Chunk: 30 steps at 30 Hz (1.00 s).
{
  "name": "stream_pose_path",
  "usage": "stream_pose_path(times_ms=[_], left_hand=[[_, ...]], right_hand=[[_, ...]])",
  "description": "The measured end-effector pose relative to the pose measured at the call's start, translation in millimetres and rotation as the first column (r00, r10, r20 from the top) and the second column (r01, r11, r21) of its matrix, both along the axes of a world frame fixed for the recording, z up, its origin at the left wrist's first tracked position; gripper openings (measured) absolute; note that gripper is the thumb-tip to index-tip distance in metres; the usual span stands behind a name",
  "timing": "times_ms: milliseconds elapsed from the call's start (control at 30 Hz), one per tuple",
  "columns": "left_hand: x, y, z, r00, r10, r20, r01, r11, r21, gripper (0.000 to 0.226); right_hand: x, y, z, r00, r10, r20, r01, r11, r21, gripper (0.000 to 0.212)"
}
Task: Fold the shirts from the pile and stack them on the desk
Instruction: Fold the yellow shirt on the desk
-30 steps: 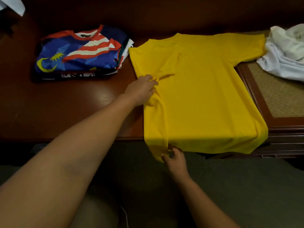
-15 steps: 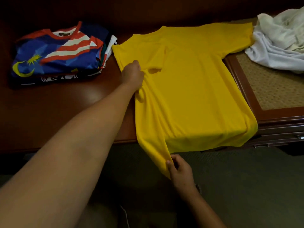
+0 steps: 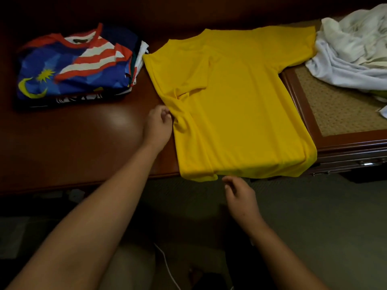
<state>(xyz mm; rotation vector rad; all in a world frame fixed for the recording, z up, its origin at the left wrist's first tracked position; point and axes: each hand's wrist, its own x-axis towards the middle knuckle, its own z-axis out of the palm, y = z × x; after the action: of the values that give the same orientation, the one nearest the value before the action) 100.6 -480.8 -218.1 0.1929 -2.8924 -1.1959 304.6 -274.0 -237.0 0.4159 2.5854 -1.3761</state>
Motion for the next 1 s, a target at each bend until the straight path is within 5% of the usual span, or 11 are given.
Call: stream_pose_path(times_ms=[200, 500, 667, 833, 1000], left_hand=[[41.5, -5.4, 1.7, 0.945, -0.239, 0.222, 0.256, 0.966, -0.049, 0.039], [-60.3, -8.1, 9.4, 0.977, -0.004, 0.214, 0.012, 0.999, -0.036, 0.037], [-150.7, -6.5, 7.2, 0.999, 0.017, 0.051, -0.001, 0.955, -0.295, 0.045], [-217.2, -11.3, -7.0, 0.975, -0.127, 0.180, 0.204, 0.828, -0.523, 0.050], [-251.1, -9.9, -13.3, 0.968, -0.089, 0.235, 0.217, 0.767, -0.604, 0.053]], right_hand=[[-76.0, -26.1, 44.5, 0.996, 0.036, -0.087, -0.032, 0.999, 0.040, 0.024], [-279.0, -24.5, 44.1, 0.999, 0.010, -0.044, -0.003, 0.987, 0.162, 0.032], [-400.0, -14.1, 38.1, 1.000, 0.027, 0.002, -0.026, 0.947, 0.319, 0.046], [-461.7, -9.3, 26.5, 0.982, 0.158, 0.107, -0.191, 0.847, 0.496, 0.040], [-494.1, -3.8, 34.3, 0.987, 0.148, -0.058, -0.118, 0.927, 0.355, 0.019]])
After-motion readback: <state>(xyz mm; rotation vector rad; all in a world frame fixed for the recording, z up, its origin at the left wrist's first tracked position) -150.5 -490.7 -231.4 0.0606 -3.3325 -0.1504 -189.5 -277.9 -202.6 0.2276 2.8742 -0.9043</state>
